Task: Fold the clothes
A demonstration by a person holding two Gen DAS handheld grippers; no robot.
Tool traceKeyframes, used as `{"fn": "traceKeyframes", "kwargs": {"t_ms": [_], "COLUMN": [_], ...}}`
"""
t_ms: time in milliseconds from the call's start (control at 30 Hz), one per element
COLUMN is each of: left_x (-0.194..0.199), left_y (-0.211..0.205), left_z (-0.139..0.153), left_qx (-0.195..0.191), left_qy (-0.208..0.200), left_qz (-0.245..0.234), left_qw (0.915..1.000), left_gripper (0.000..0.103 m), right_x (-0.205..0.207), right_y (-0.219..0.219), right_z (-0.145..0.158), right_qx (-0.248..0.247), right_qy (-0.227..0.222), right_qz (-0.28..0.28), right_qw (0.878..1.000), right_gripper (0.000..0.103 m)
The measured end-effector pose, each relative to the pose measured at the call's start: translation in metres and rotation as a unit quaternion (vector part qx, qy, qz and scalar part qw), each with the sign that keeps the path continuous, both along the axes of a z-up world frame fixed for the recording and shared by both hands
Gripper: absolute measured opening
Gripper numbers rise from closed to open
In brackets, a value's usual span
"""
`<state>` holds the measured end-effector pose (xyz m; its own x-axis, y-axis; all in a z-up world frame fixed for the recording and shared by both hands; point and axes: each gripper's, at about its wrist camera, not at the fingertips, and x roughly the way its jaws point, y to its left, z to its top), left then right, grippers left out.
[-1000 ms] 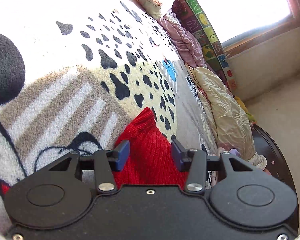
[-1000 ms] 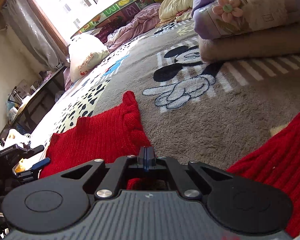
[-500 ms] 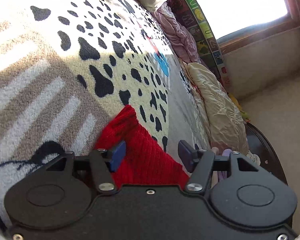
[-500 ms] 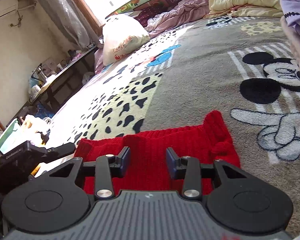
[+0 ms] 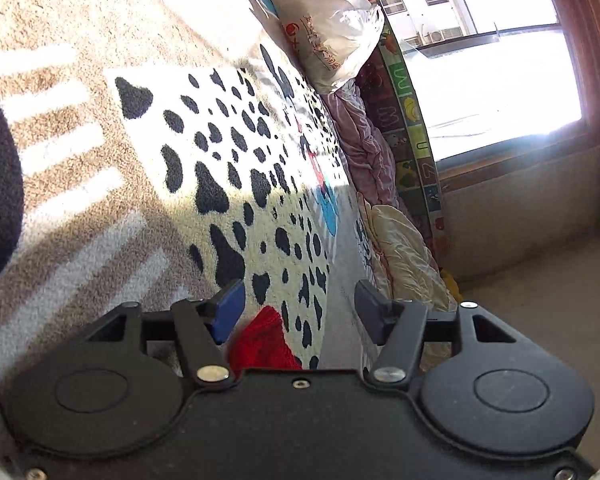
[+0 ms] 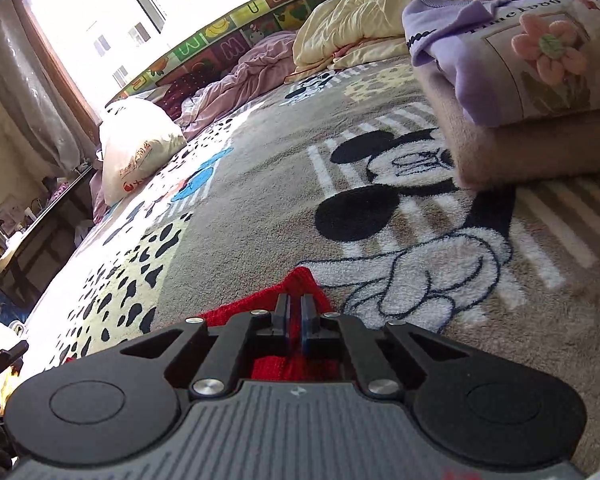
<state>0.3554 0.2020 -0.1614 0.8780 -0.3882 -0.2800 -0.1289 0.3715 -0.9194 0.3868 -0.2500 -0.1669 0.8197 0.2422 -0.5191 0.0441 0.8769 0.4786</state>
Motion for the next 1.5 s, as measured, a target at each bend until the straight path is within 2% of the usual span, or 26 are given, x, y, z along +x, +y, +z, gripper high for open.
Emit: {"fn": "traceKeyframes", "kwargs": {"t_ms": [33, 100, 167, 233, 300, 333, 367, 400, 533, 600, 633, 667, 733, 833, 900, 1033, 1167, 1233, 1300, 1367, 1433, 1500], "left_x": [0.004, 0.011, 0.018, 0.025, 0.026, 0.027, 0.027, 0.027, 0.021, 0.013, 0.011, 0.007, -0.002, -0.021, -0.034, -0.056, -0.097, -0.122, -0.148, -0.174, -0.198, -0.221], "left_y": [-0.007, -0.020, -0.031, -0.036, -0.034, -0.034, -0.034, -0.034, -0.032, -0.028, -0.026, -0.025, -0.023, -0.027, -0.035, -0.071, -0.113, -0.132, -0.152, -0.175, -0.200, -0.219], "left_z": [0.002, 0.002, -0.002, -0.012, -0.019, -0.019, -0.019, -0.019, -0.018, -0.011, -0.008, -0.004, 0.005, 0.022, 0.030, 0.051, 0.055, 0.053, 0.051, 0.047, 0.034, 0.020], "left_qx": [-0.002, 0.002, 0.005, 0.022, 0.023, 0.024, 0.027, 0.030, 0.027, 0.037, 0.039, 0.040, 0.040, 0.037, 0.033, 0.087, 0.137, 0.187, 0.252, 0.349, 0.454, 0.530], "left_qy": [-0.009, -0.012, -0.009, 0.022, 0.028, 0.031, 0.032, 0.031, 0.027, 0.023, 0.021, 0.017, 0.008, -0.014, -0.020, -0.018, -0.013, -0.010, -0.009, -0.005, 0.000, 0.012], "left_qz": [-0.015, -0.045, -0.068, -0.060, -0.048, -0.043, -0.040, -0.038, -0.020, 0.001, 0.008, 0.014, 0.025, 0.039, 0.041, -0.004, -0.050, -0.076, -0.099, -0.109, -0.128, -0.146], "left_qw": [0.9998, 0.9989, 0.9977, 0.9977, 0.9982, 0.9983, 0.9983, 0.9984, 0.9991, 0.9990, 0.9990, 0.9990, 0.9989, 0.9985, 0.9984, 0.9960, 0.9892, 0.9794, 0.9627, 0.9307, 0.8817, 0.8350], "left_gripper": [0.061, 0.062, 0.065, 0.066, 0.056, 0.054, 0.053, 0.053, 0.053, 0.059, 0.061, 0.061, 0.062, 0.064, 0.065, 0.065, 0.065, 0.065, 0.065, 0.065, 0.065, 0.065], "right_x": [-0.001, -0.002, 0.005, 0.013, 0.020, 0.022, 0.021, 0.020, 0.014, 0.012, 0.010, 0.006, -0.005, -0.027, -0.049, -0.102, -0.162, -0.189, -0.214, -0.236, -0.254, -0.268], "right_y": [0.004, 0.012, 0.019, 0.022, 0.015, 0.004, -0.007, -0.011, -0.012, -0.019, -0.024, -0.030, -0.043, -0.053, -0.055, -0.044, -0.012, -0.001, 0.006, 0.012, 0.016, 0.017], "right_z": [0.004, 0.013, 0.017, 0.013, 0.002, -0.007, -0.013, -0.013, -0.014, -0.015, -0.015, -0.013, -0.006, 0.015, 0.027, 0.041, 0.030, 0.021, 0.015, 0.010, 0.007, 0.006], "right_qx": [-0.013, -0.028, -0.023, -0.023, -0.019, 0.013, 0.048, 0.058, 0.060, 0.077, 0.083, 0.085, 0.085, 0.057, 0.029, -0.040, -0.138, -0.168, -0.193, -0.215, -0.242, -0.257], "right_qy": [-0.010, -0.035, -0.044, -0.033, -0.009, 0.006, 0.007, 0.008, -0.001, 0.001, 0.002, 0.004, -0.004, -0.022, -0.038, -0.062, -0.062, -0.061, -0.066, -0.074, -0.079, -0.087], "right_qz": [0.003, 0.024, 0.067, 0.081, 0.053, 0.033, 0.018, 0.011, -0.007, -0.027, -0.043, -0.059, -0.080, -0.067, -0.044, 0.025, 0.124, 0.145, 0.159, 0.166, 0.157, 0.153], "right_qw": [1.000, 0.999, 0.996, 0.996, 0.998, 0.999, 0.999, 0.998, 0.998, 0.997, 0.996, 0.995, 0.993, 0.996, 0.998, 0.997, 0.981, 0.973, 0.966, 0.959, 0.954, 0.950], "right_gripper": [0.017, 0.033, 0.036, 0.036, 0.035, 0.031, 0.021, 0.018, 0.018, 0.018, 0.022, 0.033, 0.035, 0.036, 0.040, 0.041, 0.041, 0.041, 0.041, 0.044, 0.048, 0.053]}}
